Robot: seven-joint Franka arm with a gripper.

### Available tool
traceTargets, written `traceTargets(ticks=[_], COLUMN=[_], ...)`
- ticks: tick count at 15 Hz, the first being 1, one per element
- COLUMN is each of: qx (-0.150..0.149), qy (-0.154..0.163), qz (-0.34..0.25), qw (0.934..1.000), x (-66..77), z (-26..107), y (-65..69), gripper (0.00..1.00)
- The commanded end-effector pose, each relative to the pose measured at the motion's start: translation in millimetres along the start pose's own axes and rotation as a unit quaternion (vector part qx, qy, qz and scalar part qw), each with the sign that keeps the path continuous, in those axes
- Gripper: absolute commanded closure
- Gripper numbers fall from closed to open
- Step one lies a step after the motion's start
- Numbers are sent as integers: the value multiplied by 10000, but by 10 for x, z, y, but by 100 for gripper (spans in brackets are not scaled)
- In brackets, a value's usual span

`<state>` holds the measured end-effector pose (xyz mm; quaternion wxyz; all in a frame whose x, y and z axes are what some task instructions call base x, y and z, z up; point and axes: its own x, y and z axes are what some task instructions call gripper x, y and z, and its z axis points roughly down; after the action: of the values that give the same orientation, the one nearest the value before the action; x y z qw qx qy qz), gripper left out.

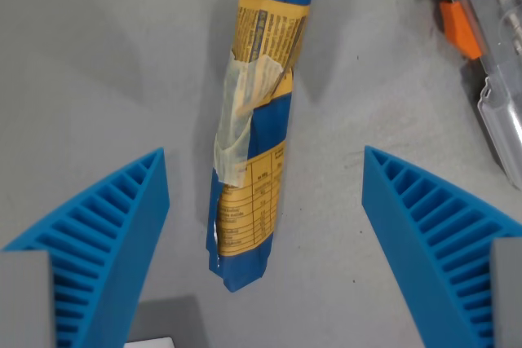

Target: Pick up the blue bag

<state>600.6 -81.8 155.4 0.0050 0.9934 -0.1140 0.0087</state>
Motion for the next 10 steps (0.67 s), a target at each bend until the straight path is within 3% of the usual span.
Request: traceTargets(ticks=[1, 2, 3, 10], qx=[163, 163, 162, 162], qy=[409, 429, 425, 425], qz=[108, 109, 110, 110], qw=[9990, 9989, 9989, 9989], x=[-44, -21, -31, -31], z=[153, 201, 253, 253], y=[-24, -17, -3, -3], gripper=[0, 0, 100, 100])
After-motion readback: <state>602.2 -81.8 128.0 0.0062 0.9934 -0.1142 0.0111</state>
